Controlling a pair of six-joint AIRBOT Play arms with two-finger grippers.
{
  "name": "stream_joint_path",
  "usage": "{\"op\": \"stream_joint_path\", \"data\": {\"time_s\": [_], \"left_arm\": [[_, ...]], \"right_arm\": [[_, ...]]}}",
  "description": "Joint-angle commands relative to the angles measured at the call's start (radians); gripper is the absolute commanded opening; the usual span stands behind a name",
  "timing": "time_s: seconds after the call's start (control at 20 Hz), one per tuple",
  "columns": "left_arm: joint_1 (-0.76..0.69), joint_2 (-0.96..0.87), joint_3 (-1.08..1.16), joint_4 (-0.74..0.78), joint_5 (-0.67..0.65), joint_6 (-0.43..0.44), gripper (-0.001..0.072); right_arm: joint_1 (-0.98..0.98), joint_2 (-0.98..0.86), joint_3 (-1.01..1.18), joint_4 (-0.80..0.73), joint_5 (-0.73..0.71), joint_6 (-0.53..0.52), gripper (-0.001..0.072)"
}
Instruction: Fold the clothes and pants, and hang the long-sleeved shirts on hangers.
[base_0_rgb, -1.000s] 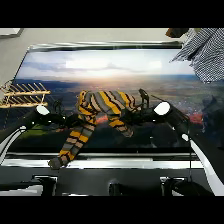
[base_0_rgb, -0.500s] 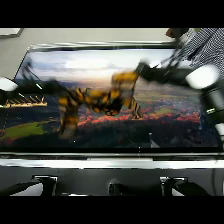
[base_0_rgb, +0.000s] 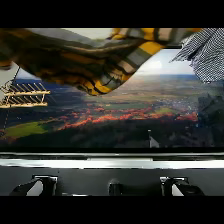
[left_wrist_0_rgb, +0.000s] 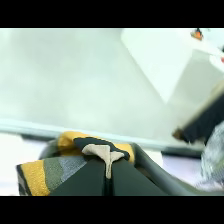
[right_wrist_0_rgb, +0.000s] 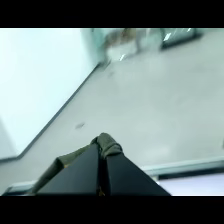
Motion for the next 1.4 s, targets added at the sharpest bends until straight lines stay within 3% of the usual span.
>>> {"op": "stream_joint_path", "data": {"time_s": [0.0, 0.15, 0.3, 0.5, 0.65, 0.75, 0.9, 1.05, 1.2, 1.25, 1.35], "left_arm": [[0.041, 0.159, 0.024, 0.142, -0.026, -0.069, 0.0019], [0.041, 0.228, 0.024, 0.240, -0.125, -0.142, 0.0019], [0.041, 0.226, -0.015, 0.211, -0.192, -0.163, 0.0019], [0.033, 0.182, -0.242, 0.021, -0.197, -0.162, 0.0019], [-0.042, 0.093, -0.470, 0.004, -0.192, -0.162, 0.0019], [-0.119, 0.011, -0.616, 0.004, -0.136, -0.149, 0.0019], [-0.223, -0.142, -0.766, 0.004, 0.038, -0.128, 0.0019], [-0.297, -0.335, -0.773, 0.003, 0.160, -0.129, 0.0019], [-0.316, -0.467, -0.727, 0.003, 0.187, -0.132, 0.0020], [-0.309, -0.486, -0.707, 0.003, 0.177, -0.160, 0.0089], [-0.278, -0.484, -0.670, 0.003, 0.131, -0.182, 0.0626]], "right_arm": [[-0.021, 0.161, 0.031, -0.199, 0.075, 0.006, 0.0024], [-0.021, 0.220, 0.031, -0.246, 0.097, 0.062, 0.0024], [-0.021, 0.185, 0.026, -0.249, 0.119, 0.123, 0.0024], [-0.021, -0.012, 0.026, -0.219, 0.302, 0.177, 0.0024], [-0.018, -0.235, -0.005, -0.161, 0.445, 0.176, 0.0024], [-0.018, -0.389, -0.064, -0.131, 0.476, 0.176, 0.0025], [-0.018, -0.630, -0.122, -0.063, 0.396, 0.176, 0.0026], [-0.017, -0.837, -0.125, 0.048, 0.297, 0.185, 0.0026], [-0.018, -0.925, -0.125, 0.101, 0.316, 0.182, 0.0044], [-0.020, -0.922, -0.125, 0.095, 0.338, 0.152, 0.0146], [-0.020, -0.885, -0.124, 0.037, 0.417, 0.070, 0.0386]]}}
